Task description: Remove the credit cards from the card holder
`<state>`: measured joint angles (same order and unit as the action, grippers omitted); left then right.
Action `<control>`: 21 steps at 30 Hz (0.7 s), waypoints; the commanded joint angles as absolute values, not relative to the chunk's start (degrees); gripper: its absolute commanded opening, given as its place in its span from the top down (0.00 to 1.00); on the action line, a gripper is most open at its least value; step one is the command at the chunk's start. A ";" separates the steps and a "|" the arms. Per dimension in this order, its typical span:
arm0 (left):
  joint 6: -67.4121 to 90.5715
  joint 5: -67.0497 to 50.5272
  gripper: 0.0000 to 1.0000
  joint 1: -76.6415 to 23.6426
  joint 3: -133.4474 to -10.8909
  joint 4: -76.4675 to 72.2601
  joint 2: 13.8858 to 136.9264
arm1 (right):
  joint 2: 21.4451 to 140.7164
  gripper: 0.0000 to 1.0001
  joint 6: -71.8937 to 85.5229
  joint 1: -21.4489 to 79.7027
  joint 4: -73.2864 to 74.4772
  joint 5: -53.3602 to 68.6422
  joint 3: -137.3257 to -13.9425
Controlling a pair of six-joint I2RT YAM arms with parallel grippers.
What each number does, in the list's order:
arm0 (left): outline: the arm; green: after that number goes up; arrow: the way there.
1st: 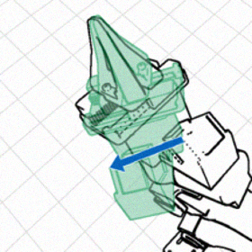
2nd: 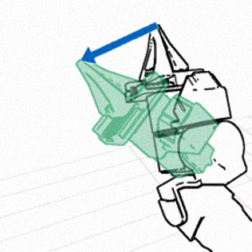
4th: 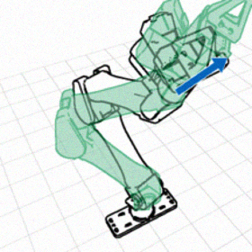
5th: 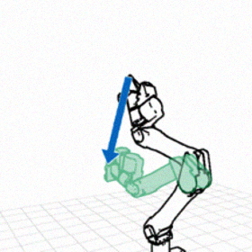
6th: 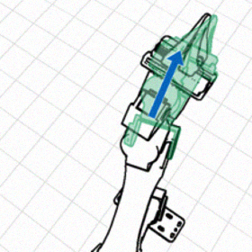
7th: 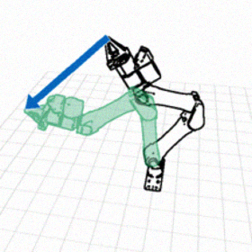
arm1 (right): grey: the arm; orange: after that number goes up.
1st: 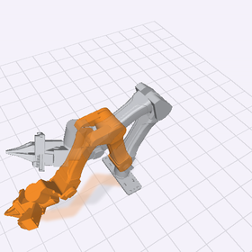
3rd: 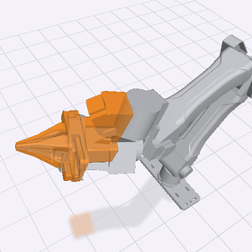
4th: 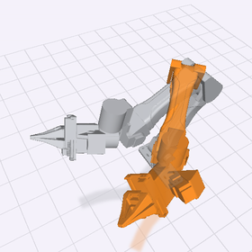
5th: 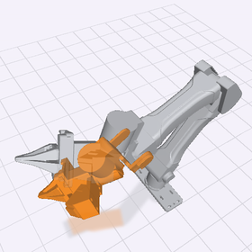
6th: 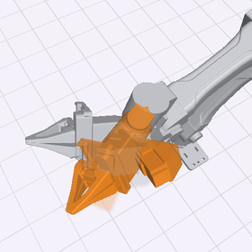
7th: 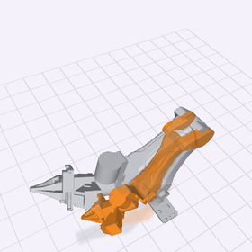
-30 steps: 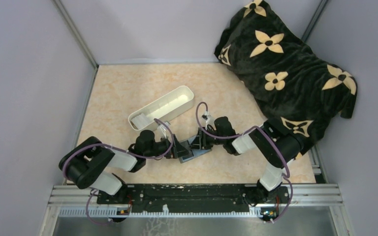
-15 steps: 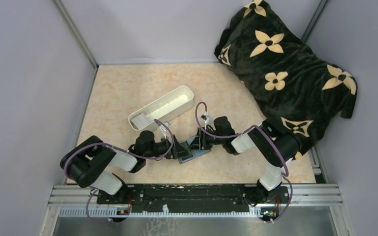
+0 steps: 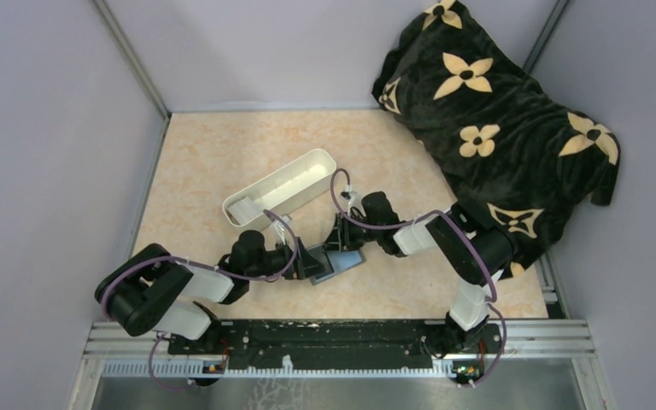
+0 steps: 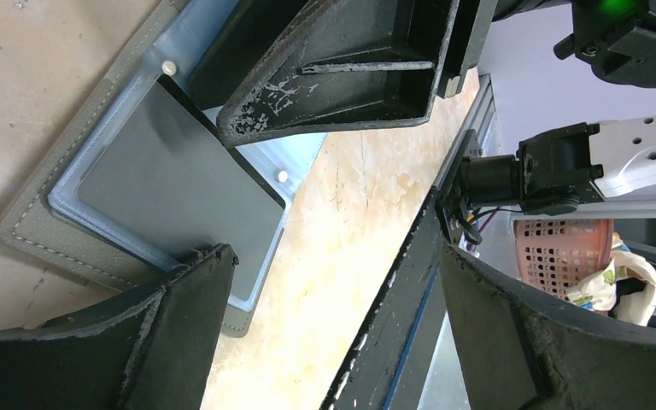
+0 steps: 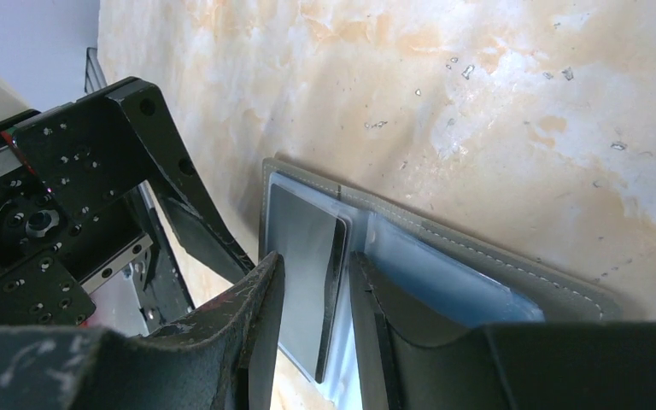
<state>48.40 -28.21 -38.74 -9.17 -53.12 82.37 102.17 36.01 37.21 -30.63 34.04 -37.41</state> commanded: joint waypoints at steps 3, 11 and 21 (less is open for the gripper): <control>47.37 -26.63 0.04 -38.41 -7.76 -48.09 81.36 | 103.62 0.65 33.83 37.25 -30.28 33.44 -38.76; 46.92 -26.68 0.04 -38.41 -7.63 -44.48 77.56 | 103.69 0.65 33.62 37.20 -30.56 33.14 -37.59; 45.68 -24.92 0.04 -38.41 -7.24 -41.05 75.61 | 104.45 0.65 34.13 37.23 -31.66 33.57 -37.30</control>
